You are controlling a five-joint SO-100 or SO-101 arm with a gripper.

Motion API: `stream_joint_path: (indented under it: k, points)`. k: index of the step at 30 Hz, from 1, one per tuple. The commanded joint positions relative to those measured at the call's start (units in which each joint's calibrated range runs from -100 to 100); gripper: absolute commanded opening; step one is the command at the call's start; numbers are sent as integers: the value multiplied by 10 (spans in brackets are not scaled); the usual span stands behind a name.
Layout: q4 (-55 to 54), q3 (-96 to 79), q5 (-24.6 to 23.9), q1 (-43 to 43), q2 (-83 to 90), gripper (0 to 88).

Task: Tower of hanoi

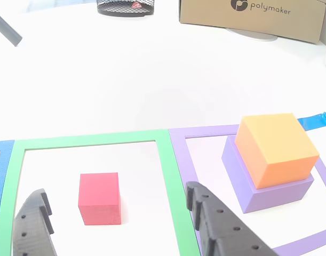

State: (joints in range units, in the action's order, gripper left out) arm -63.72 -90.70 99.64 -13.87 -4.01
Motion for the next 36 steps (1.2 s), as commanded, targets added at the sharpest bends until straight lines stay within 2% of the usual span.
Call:
stream_joint_path:
  k: [1, 19, 36]
  points:
    - [-22, 45, 4, -5, -37, 283]
    - [-72, 150, 4, 60, -184, 262]
    - [-73, 182, 4, 49, -225, 228]
